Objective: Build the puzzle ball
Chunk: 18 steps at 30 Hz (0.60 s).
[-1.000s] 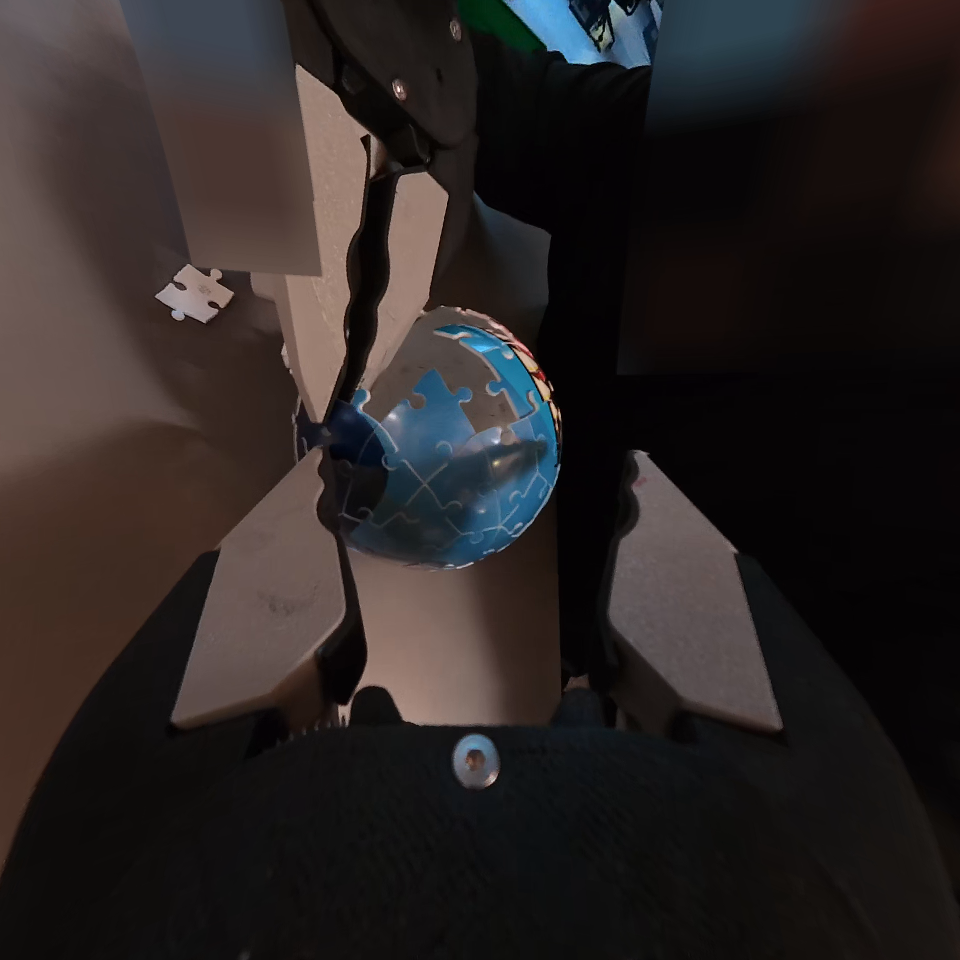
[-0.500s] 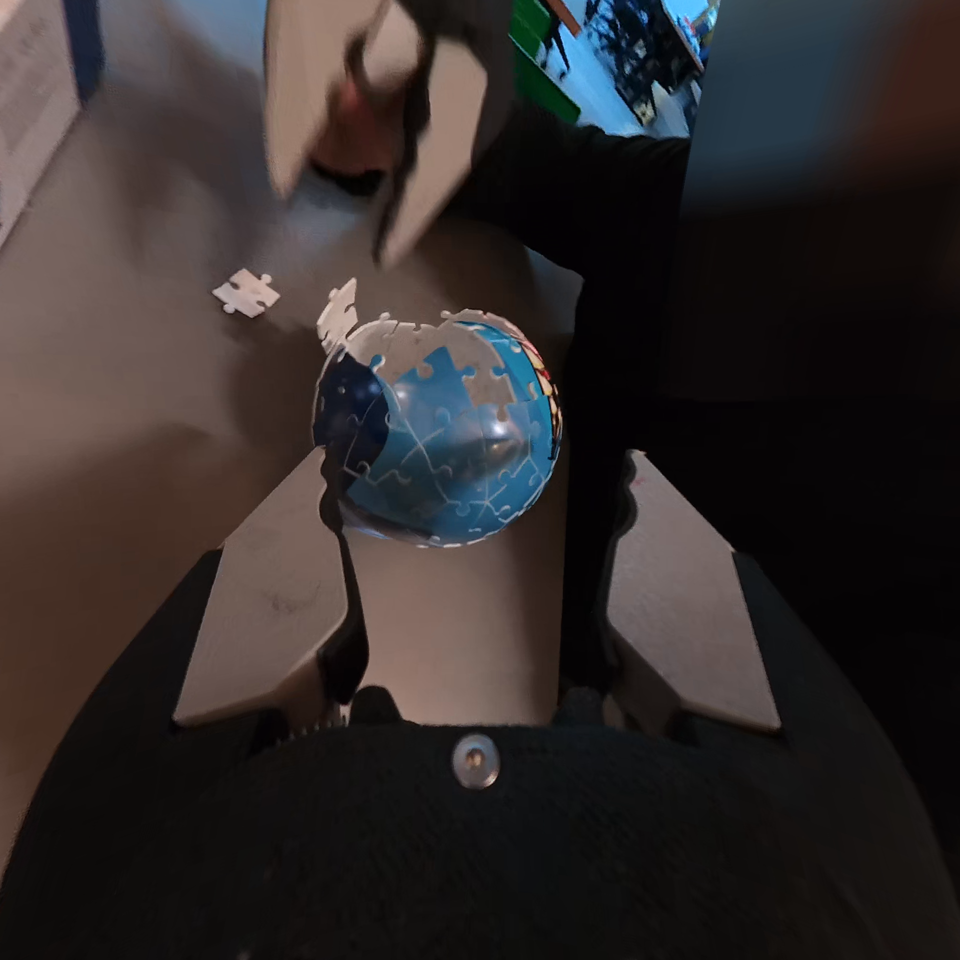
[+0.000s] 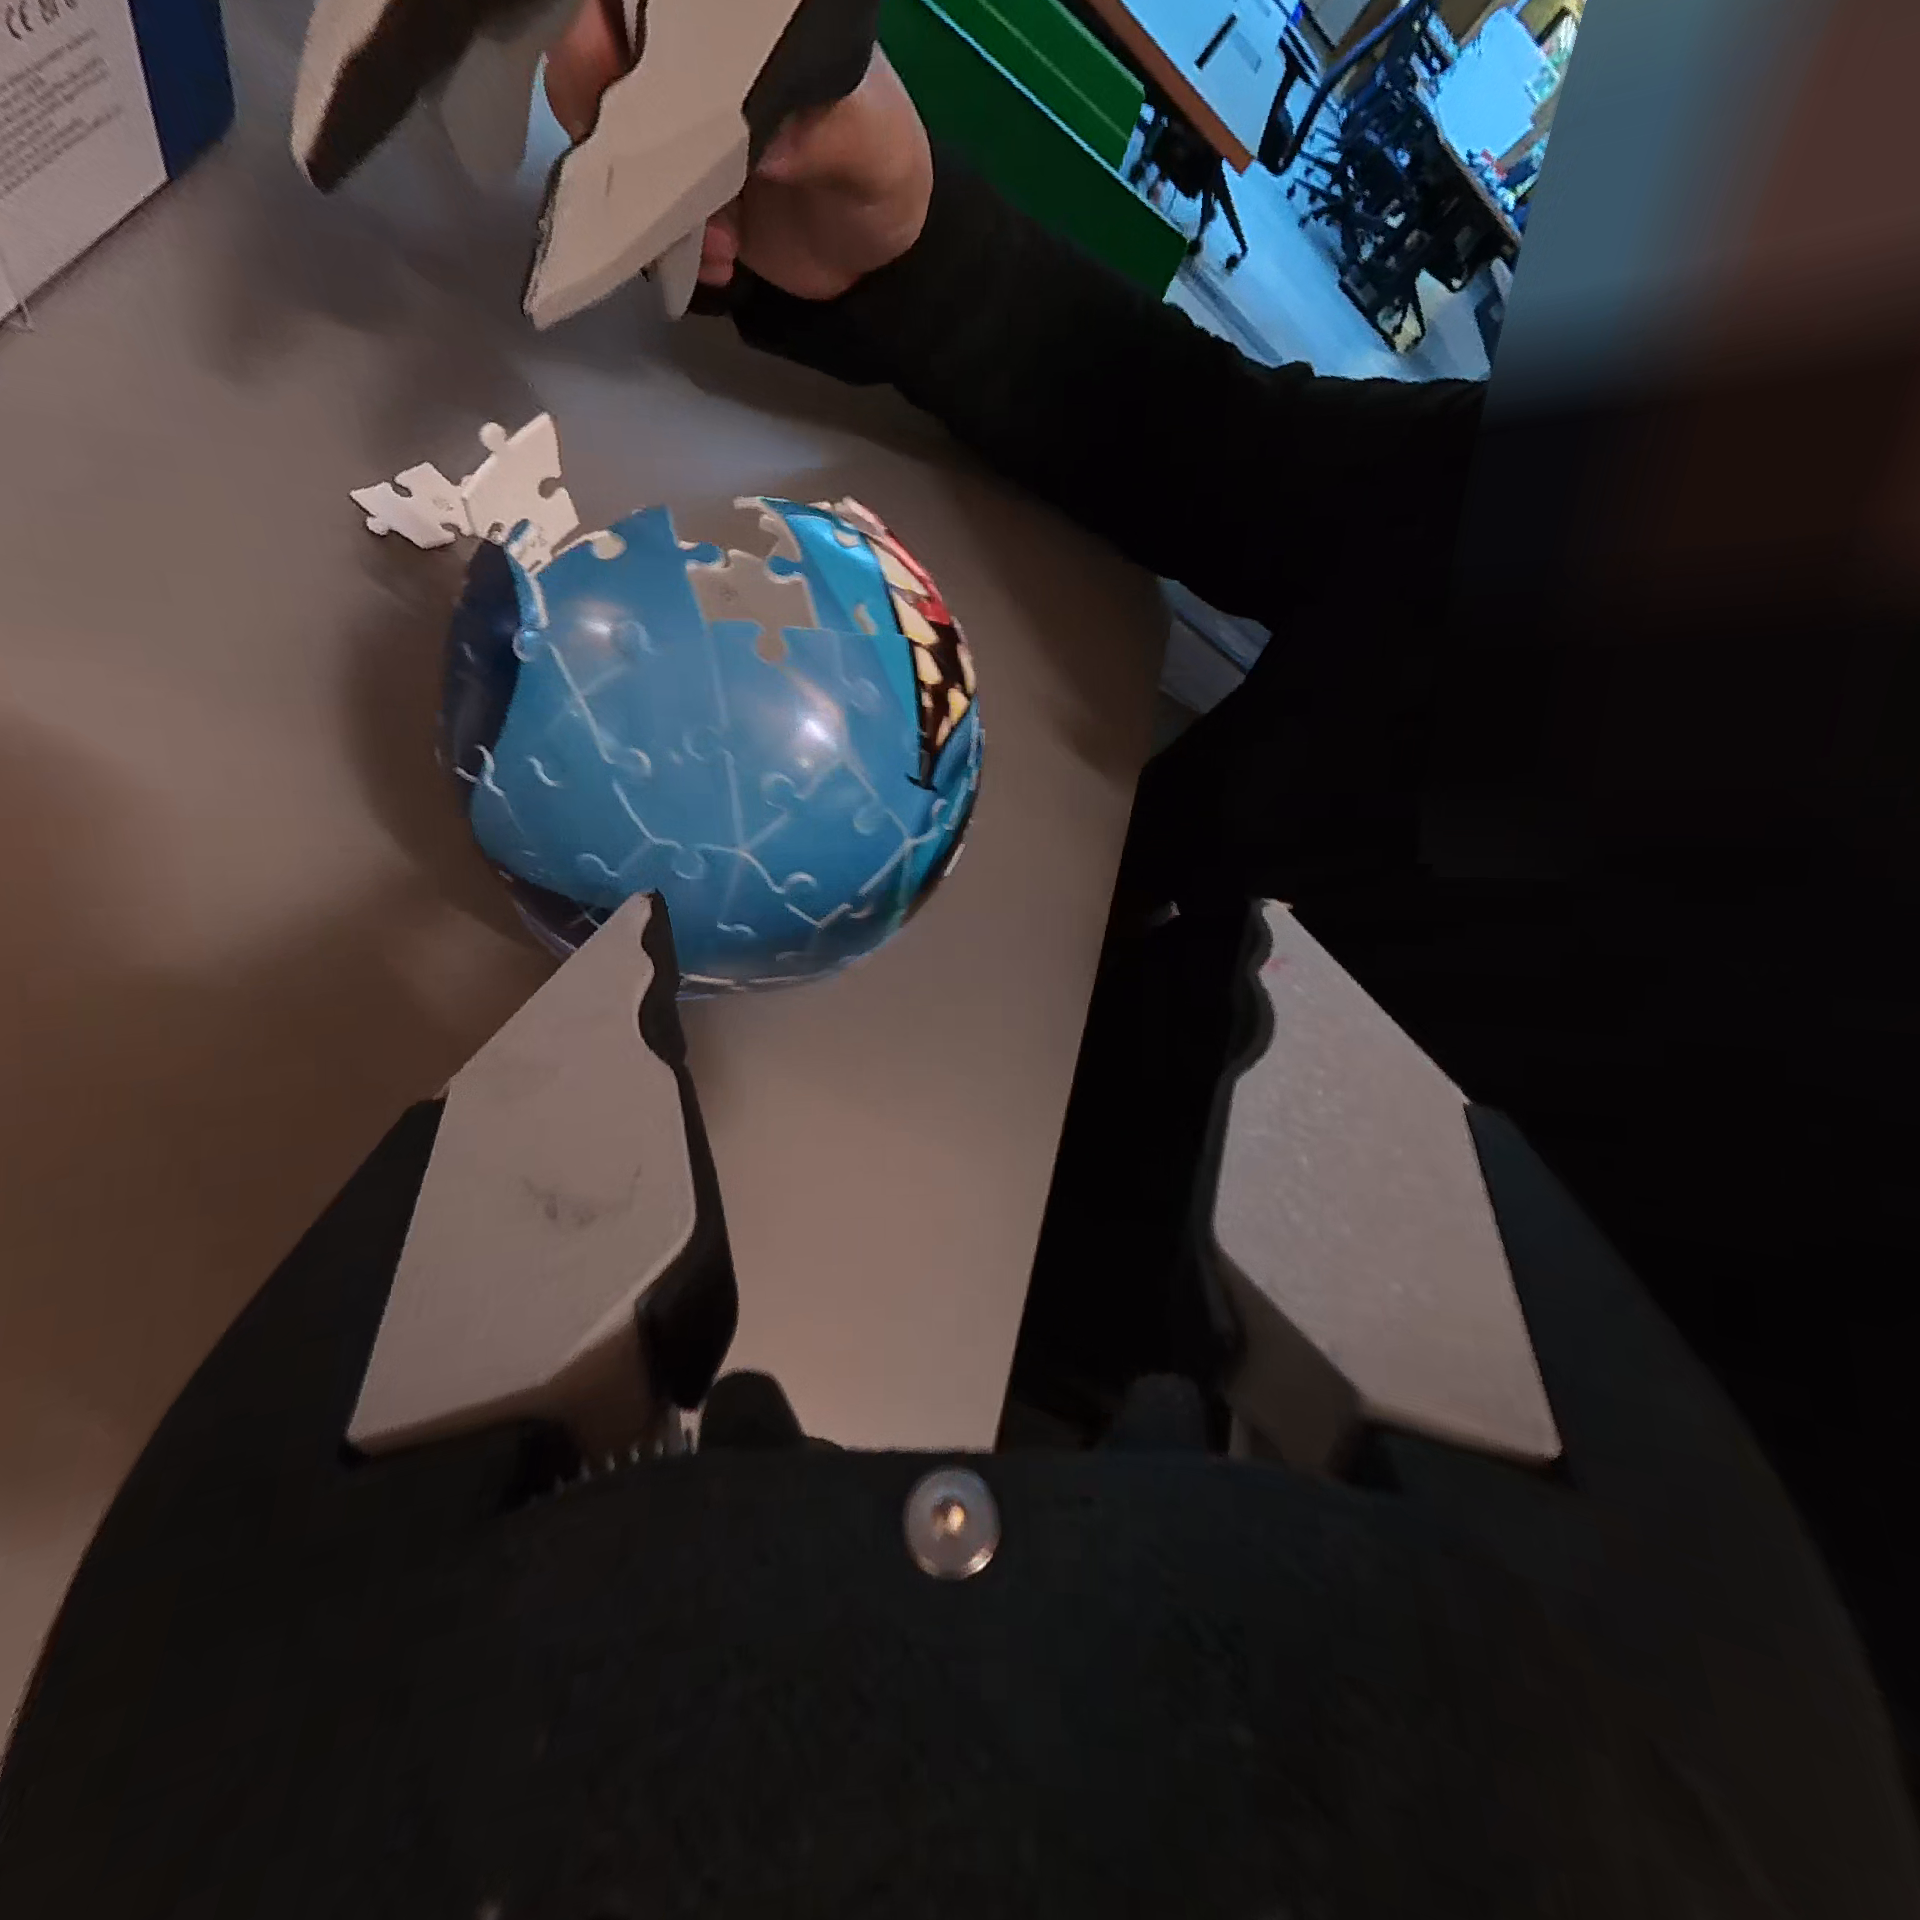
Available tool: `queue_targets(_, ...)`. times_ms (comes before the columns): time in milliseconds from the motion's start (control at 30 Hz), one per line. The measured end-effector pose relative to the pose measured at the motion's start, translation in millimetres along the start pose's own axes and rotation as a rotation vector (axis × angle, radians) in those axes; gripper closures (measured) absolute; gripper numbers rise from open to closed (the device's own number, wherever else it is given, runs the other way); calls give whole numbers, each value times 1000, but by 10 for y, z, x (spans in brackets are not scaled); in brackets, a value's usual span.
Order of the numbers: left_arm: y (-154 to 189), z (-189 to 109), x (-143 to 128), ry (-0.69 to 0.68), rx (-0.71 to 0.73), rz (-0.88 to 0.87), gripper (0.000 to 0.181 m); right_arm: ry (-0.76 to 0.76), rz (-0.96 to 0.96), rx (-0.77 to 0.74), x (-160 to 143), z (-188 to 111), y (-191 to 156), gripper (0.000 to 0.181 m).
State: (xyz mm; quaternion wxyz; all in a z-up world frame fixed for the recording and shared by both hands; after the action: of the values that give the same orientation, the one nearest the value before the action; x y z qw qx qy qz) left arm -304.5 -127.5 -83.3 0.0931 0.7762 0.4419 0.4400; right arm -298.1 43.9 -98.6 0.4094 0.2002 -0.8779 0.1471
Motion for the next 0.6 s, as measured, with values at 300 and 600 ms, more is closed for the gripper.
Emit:
queue_targets(300,14,0,61,7,23,29,76,-59,107,257,-144,157,-247,135)
queue_targets(600,-92,-31,123,4,-5,72,76,-271,-7,78,-275,412,-238,153)
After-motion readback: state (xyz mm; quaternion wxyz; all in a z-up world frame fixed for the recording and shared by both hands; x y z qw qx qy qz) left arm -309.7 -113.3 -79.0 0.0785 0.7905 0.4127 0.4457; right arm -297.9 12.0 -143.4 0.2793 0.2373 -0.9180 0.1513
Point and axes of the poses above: each gripper's, where its closed fingertips meet, z out along the fingers, x out of its top, y = z × x across the jaws, the point moved 1 cm from there along -z, back along the fingers, and after that the axes turned 15 degrees about -y, right-handed, at the moved point
